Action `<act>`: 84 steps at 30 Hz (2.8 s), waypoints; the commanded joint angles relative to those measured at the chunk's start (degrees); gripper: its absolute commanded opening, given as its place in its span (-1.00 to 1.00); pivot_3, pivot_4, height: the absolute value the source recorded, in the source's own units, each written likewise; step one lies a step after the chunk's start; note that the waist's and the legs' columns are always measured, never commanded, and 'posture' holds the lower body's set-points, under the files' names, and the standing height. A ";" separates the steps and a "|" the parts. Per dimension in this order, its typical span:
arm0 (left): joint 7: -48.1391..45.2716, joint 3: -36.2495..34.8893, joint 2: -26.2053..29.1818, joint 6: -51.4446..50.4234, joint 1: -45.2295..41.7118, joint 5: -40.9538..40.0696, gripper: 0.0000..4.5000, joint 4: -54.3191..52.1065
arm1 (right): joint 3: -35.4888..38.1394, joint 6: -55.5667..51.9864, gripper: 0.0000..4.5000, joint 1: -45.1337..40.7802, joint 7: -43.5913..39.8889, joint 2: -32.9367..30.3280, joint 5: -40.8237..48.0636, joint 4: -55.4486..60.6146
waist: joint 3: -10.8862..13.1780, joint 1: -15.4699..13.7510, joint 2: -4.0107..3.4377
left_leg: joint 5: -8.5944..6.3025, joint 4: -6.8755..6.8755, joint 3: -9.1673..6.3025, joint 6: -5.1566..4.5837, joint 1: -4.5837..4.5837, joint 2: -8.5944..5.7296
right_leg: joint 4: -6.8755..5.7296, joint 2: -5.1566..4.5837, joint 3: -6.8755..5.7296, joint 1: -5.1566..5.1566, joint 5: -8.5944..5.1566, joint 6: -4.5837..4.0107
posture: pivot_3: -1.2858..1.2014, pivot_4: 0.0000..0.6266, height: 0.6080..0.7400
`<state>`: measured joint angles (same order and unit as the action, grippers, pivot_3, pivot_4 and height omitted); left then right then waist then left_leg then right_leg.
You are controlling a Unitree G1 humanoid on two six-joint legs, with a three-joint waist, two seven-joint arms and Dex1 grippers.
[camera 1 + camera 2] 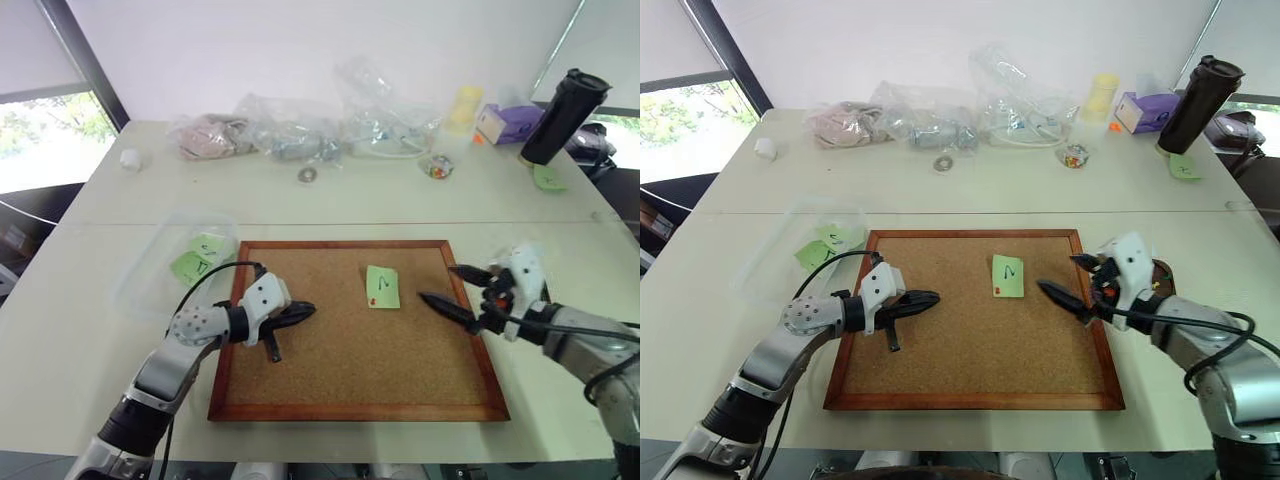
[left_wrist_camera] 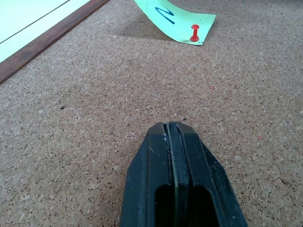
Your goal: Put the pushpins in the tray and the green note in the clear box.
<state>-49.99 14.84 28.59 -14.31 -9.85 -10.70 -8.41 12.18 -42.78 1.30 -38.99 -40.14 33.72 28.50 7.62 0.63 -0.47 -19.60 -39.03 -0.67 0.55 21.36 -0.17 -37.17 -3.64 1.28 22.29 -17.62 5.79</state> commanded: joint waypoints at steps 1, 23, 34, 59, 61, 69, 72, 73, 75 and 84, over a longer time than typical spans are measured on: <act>-1.00 1.65 0.92 -1.11 1.93 1.19 -1.00 1.94 | -8.38 4.12 0.97 -1.26 -0.43 1.19 -4.93 0.30 | 0.00 0.02 0.00 | 0.00 0.01 -0.01 0.00 0.00 0.00 | 0.00 0.00 -0.01 0.00 0.00 0.00 | 0.03 -0.52 1.00; 0.60 1.72 0.38 -2.79 2.51 1.05 -1.00 -0.03 | -20.28 12.36 -0.11 -7.50 -1.50 6.01 -15.70 -10.85 | -0.01 0.03 0.04 | 0.01 0.00 -0.04 0.02 0.00 -0.01 | -0.01 0.01 -0.04 0.02 0.00 0.00 | 0.03 -0.52 1.00; 0.53 1.58 0.72 -3.49 2.60 0.72 -1.00 -0.88 | -20.35 12.28 -0.97 -6.79 -1.35 6.27 -15.85 -9.28 | -0.02 0.03 0.05 | 0.01 0.00 -0.04 0.01 -0.01 0.00 | -0.01 0.00 -0.04 0.01 0.00 0.00 | 0.03 -0.52 1.00; -0.16 1.69 1.02 -5.39 2.62 0.30 -1.00 -2.15 | -15.29 5.45 -0.97 -9.73 -0.98 5.70 -10.07 -0.02 | 0.01 0.04 0.08 | 0.00 0.01 -0.05 0.01 0.04 -0.01 | 0.00 -0.02 -0.03 0.07 0.00 0.00 | 0.03 -0.52 1.00; -0.21 1.67 1.05 -5.43 2.57 0.31 -1.00 -2.18 | -15.08 5.06 -0.97 -9.76 -0.90 5.54 -9.75 0.53 | 0.01 0.03 0.07 | 0.00 0.01 -0.05 0.01 0.04 -0.01 | 0.00 -0.02 -0.03 0.07 0.00 0.00 | 0.03 -0.52 1.00; -0.26 1.65 1.18 -5.50 2.22 0.52 -1.00 -2.36 | -5.63 3.34 -0.97 -7.80 -0.08 2.60 -7.27 2.32 | 0.02 -0.03 0.07 | 0.00 0.01 -0.05 0.01 0.06 -0.01 | 0.00 -0.02 -0.03 0.07 0.00 0.00 | 0.03 -0.52 1.00; -0.42 1.69 1.17 -5.62 2.11 0.40 -1.00 -2.28 | 2.81 3.13 -0.97 -5.19 0.11 0.24 -6.15 0.04 | 0.03 -0.11 0.09 | 0.00 0.01 -0.05 0.01 0.07 -0.01 | 0.02 -0.04 -0.03 0.04 0.00 0.00 | 0.03 -0.52 1.00; -0.47 1.69 1.15 -5.63 2.08 0.38 -1.00 -2.23 | 4.45 3.31 -0.97 -4.43 -0.06 -0.38 -6.08 -0.67 | 0.03 -0.06 0.10 | 0.00 0.01 -0.05 0.01 0.07 -0.01 | 0.03 -0.04 -0.04 0.04 0.00 0.00 | 0.03 -0.52 1.00; -0.65 1.70 1.13 -5.52 2.02 0.39 -1.00 -2.09 | 7.53 4.01 -0.97 -2.94 -0.46 -1.72 -6.37 -2.70 | 0.03 -0.01 0.10 | 0.00 0.04 -0.05 0.01 0.04 -0.01 | 0.03 -0.03 -0.03 0.04 0.00 0.00 | 0.03 -0.52 1.00; -1.02 2.11 0.50 -4.75 1.40 0.66 -1.00 -0.66 | 13.16 11.08 -0.97 -0.37 0.63 -5.99 -13.10 -19.28 | 0.00 -0.01 0.06 | 0.00 0.04 0.00 0.00 0.01 -0.01 | 0.02 0.00 -0.01 0.00 0.00 0.00 | 0.03 -0.52 1.00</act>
<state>-50.15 14.77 28.90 -18.11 -9.76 -10.79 -11.00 23.51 -33.82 1.43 -38.83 -45.50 21.50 10.33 7.62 0.62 -0.41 -19.60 -38.99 -0.67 0.55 21.37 -0.19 -37.15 -3.65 1.27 22.29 -17.62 5.79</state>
